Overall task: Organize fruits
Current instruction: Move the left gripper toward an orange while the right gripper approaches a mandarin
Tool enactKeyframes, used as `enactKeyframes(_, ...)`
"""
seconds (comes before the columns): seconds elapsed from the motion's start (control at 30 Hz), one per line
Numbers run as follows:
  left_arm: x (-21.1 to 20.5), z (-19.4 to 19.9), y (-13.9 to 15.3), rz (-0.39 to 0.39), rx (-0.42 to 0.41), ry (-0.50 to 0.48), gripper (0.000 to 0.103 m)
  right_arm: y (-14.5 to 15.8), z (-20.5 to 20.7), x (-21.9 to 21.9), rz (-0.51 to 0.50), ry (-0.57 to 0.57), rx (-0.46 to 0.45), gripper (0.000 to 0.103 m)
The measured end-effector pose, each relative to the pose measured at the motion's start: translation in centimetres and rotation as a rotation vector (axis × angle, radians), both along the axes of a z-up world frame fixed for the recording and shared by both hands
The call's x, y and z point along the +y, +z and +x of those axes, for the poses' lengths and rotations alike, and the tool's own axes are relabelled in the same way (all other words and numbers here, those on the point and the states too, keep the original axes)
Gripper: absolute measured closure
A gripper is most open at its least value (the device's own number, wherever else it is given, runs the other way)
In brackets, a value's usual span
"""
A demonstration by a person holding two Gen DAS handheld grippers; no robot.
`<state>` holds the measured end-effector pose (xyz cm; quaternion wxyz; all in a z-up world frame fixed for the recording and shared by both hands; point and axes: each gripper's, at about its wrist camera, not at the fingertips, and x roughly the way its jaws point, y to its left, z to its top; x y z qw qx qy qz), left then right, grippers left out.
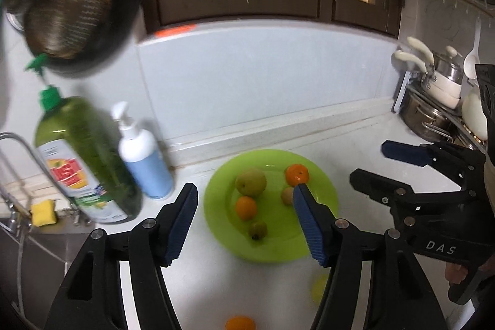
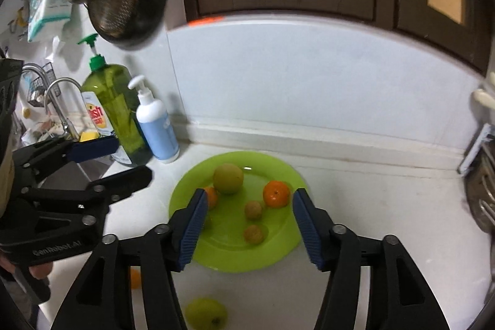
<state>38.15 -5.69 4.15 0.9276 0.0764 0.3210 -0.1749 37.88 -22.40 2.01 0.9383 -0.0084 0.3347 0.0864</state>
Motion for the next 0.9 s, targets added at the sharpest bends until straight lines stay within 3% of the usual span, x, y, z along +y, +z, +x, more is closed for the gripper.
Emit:
enactKeyframes(0.17,1.7,-3.9,0.5,0.021,-0.056,0.037,0.035,1.2,-3.4,0.9,-0.028,-0.023,-0.063,0.038)
enactKeyframes(0.23,2.5,-5.3,0.6,0.027,-0.064,0.052,0.035,1.5,-4.7,1.4,-0.031,-0.024,-0.081,0.034)
enactKeyframes(0.47,4.6,-9.2,-0.1,0.036,-0.07,0.122,0.033,1.3,-8.8,3.1,-0.031,-0.017,-0.114,0.033)
enactKeyframes(0.7,6.6,-12.7,-2.1,0.045,-0.053,0.168,0.032,-0.5,-11.2,4.7,-0.003,0.016,-0.08,0.033)
enactKeyframes(0.9,8.0,-15.0,-4.6,0.034,-0.002,0.181,0.033,-2.4,-12.8,6.3,-0.04,0.052,-0.055,0.033)
